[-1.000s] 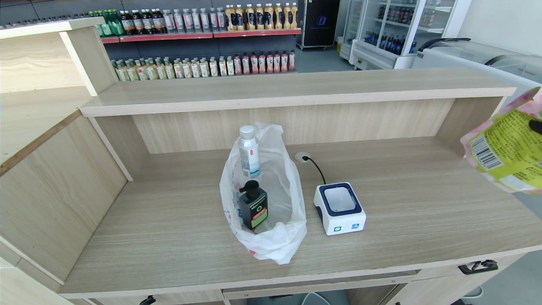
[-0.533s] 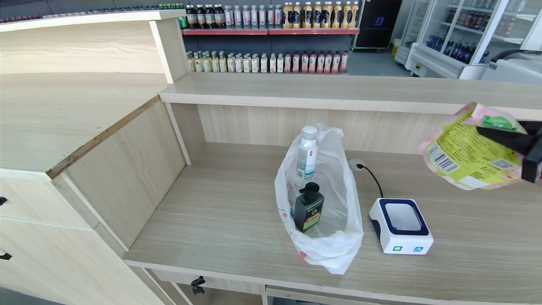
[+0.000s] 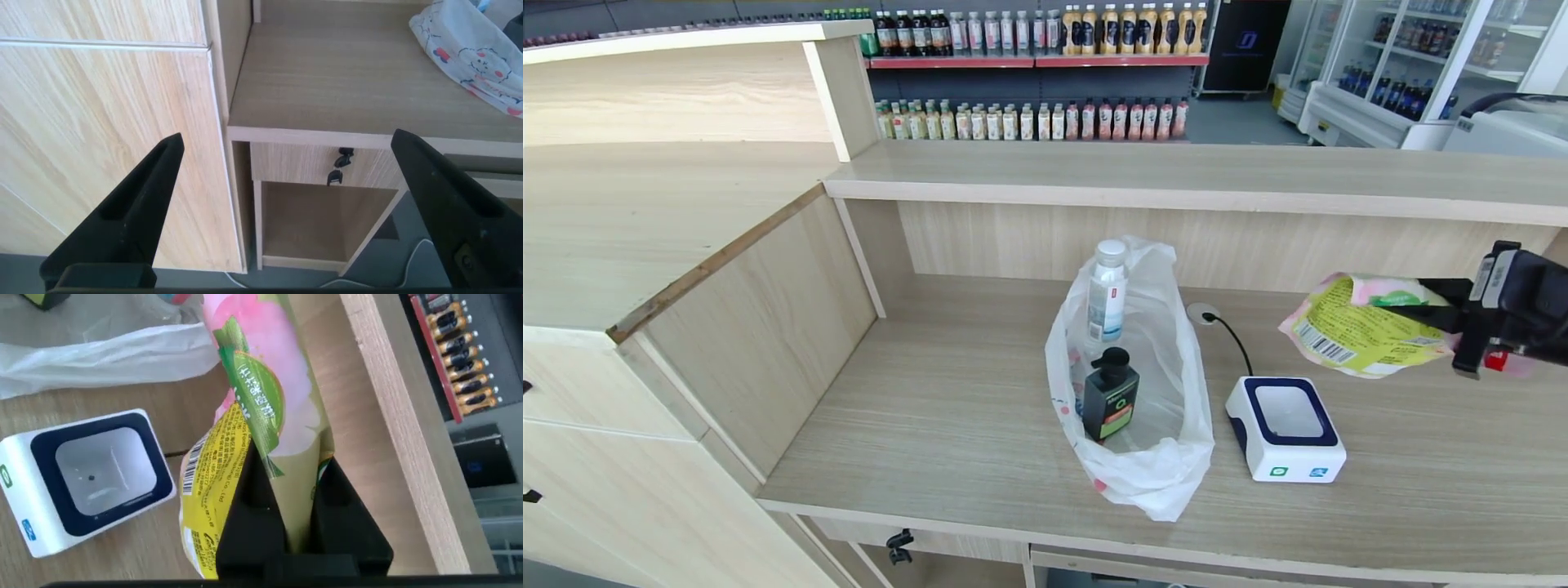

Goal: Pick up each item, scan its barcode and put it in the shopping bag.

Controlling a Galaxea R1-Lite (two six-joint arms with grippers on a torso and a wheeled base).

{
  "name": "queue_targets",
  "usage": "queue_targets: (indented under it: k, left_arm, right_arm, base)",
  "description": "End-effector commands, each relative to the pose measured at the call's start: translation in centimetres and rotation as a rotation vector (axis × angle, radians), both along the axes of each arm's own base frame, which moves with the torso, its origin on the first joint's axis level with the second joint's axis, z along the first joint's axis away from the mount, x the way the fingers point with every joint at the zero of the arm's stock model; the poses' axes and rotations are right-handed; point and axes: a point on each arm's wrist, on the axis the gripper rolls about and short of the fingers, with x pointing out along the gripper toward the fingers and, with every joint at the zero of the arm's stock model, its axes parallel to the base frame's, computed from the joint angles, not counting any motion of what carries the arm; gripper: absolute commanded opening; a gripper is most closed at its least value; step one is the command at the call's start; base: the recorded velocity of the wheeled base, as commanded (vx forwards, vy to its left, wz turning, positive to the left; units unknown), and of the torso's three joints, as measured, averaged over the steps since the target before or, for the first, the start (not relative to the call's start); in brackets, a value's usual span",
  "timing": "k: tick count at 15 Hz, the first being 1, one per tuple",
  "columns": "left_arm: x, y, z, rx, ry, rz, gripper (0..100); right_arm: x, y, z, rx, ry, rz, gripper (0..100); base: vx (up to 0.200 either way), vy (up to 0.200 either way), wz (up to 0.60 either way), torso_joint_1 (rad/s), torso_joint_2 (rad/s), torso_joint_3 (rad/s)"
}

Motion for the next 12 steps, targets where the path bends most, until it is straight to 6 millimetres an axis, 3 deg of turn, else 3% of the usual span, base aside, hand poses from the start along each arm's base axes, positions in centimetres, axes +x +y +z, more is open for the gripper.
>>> queue_targets:
  k: [1, 6, 12]
  left_arm:
    - [0.0, 0.0, 0.0, 0.000, 0.001, 0.000, 100]
    - [0.0, 0.0, 0.0, 0.000, 0.001, 0.000, 100]
    - [0.0, 0.0, 0.0, 0.000, 0.001, 0.000, 100]
  right_arm:
    - [1.5, 0.1, -0.1, -0.032, -0.046, 0.018, 0]
    - [3.5, 1.2, -0.7, -0.121, -0.184, 0.075, 0]
    - [4.6, 2.2, -2.1, -0.273, -0.295, 0.156, 0]
  base:
    - [0.000, 0.000, 0.00, 0.000, 0.00, 0.000]
    - [0.000, 0.000, 0.00, 0.000, 0.00, 0.000]
    - [0.000, 0.000, 0.00, 0.000, 0.00, 0.000]
